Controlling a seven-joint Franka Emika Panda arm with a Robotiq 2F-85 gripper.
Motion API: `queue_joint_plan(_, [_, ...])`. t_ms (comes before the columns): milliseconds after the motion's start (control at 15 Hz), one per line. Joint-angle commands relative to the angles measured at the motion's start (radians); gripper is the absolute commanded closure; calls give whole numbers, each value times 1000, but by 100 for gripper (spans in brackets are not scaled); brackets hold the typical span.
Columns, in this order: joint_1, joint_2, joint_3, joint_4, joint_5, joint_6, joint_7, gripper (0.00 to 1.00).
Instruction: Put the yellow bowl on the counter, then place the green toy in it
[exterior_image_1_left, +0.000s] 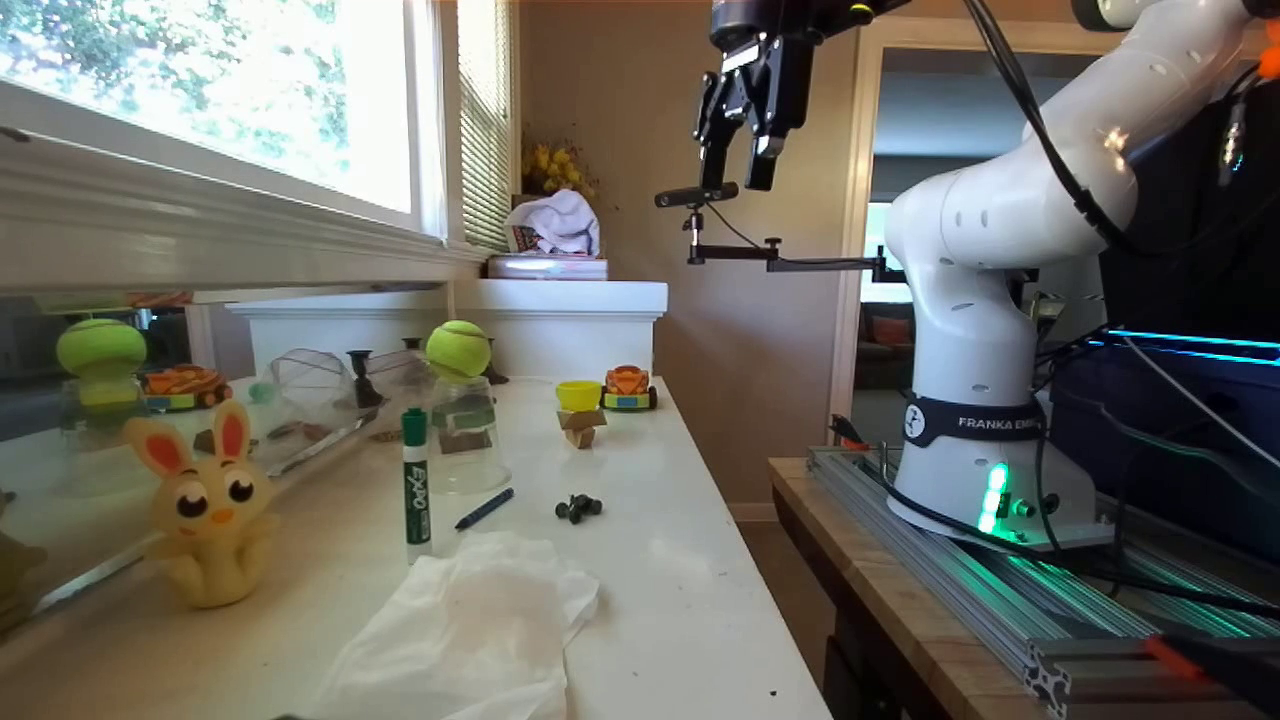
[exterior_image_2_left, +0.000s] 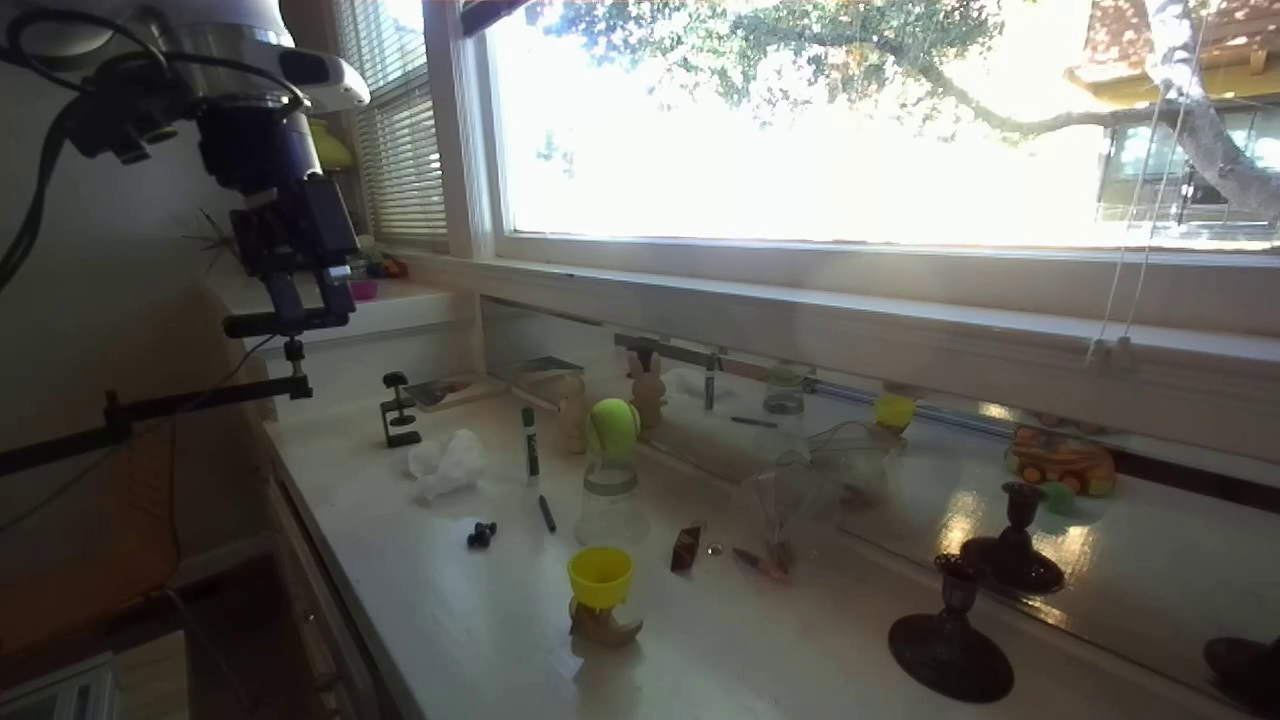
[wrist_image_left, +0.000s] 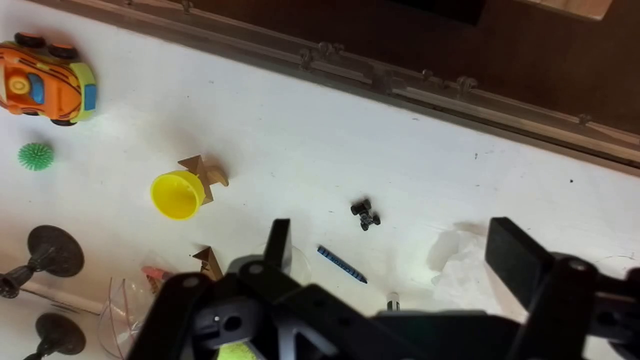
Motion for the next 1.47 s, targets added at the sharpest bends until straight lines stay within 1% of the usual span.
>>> queue_joint_plan(0, [14,3,-11,2,-10,-2,10,0])
queue_joint_plan(133, [-37,0,-22,0,6,-26,99,0])
queue_joint_plan(333, [-66,-20,-69,-11,43,-6,163,0])
queue_joint_plan(467, [-73,-18,-70,-7,15,7,151,0])
queue_joint_plan(733, [-69,-7,-73,-6,17,26,138,0])
queue_joint_plan(867, [-51,-19,-74,-12,1,61,95,0])
queue_joint_plan(1000, [-23,-23,-73,6,-8,69,37,0])
queue_joint_plan(1067, [-46,-1,-72,3,7,52,79,0])
queue_joint_plan(1400, [-50,2,-79,-3,12,55,84,0])
